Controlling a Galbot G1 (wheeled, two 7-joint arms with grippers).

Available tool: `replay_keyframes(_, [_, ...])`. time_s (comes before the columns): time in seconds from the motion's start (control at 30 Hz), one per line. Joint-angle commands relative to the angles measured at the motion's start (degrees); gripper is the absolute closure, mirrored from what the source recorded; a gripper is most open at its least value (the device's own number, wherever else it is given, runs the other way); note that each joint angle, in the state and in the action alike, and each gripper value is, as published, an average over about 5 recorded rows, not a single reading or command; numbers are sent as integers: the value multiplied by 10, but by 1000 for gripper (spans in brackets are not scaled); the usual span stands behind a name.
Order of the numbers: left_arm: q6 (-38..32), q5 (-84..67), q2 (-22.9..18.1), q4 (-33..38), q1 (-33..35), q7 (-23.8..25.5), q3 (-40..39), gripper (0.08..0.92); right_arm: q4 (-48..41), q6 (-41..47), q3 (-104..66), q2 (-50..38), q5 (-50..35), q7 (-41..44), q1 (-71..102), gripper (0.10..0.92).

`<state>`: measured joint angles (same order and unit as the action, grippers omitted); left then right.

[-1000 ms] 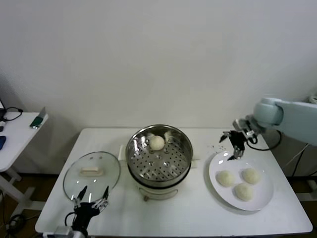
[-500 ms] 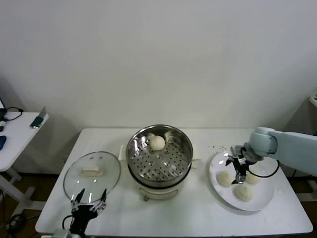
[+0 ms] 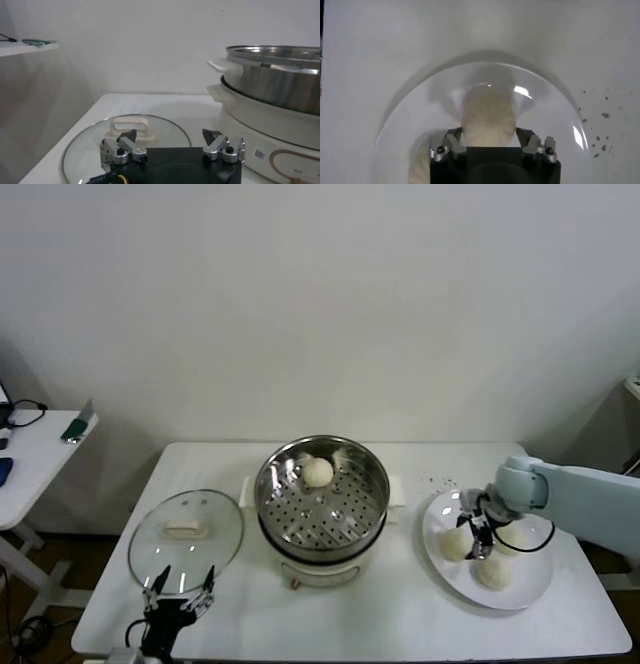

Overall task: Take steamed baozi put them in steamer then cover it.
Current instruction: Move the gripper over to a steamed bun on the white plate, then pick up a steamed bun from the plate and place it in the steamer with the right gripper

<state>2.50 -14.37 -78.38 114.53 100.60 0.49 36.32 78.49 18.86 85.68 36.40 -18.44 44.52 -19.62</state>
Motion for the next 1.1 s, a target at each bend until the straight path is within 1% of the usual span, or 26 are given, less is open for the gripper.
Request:
replay_keyframes(0.03, [-1, 1, 0, -1, 0, -1, -1, 177, -14, 9, -37, 6, 12, -6, 34, 331])
replay_keyframes(0.17, [-3, 2, 0, 1, 2, -1, -1, 177, -17, 6, -43, 12, 9, -2, 33, 360])
replay_keyframes(0.33, [-5, 3, -1, 2, 4, -1, 0, 177, -12, -3, -39, 10, 2, 9, 7, 363])
replay_keyframes(0.43, [-6, 3, -2, 3, 4, -1, -1, 177, -3, -14, -25, 4, -14, 22, -35, 364])
replay_keyframes(0.57, [-6, 6, -2, 4, 4, -1, -2, 177, 14, -34, 23, -5, -50, 46, -134, 363])
replay_keyframes(0.73, [-5, 8, -1, 6, 4, -1, -3, 177, 27, -62, 100, 2, -126, 83, -300, 357])
replay_keyframes(0.9, [-3, 9, 3, 7, 1, -1, -5, 177, 29, -64, 116, 51, -225, 113, -435, 356])
replay_keyframes(1.0, [-1, 9, 4, 8, 0, 0, -7, 177, 58, -47, 99, 98, -294, 103, -473, 355])
replay_keyframes(1.1, [0, 8, 3, 12, -2, 0, -9, 177, 96, -26, 59, 136, -340, 81, -468, 355])
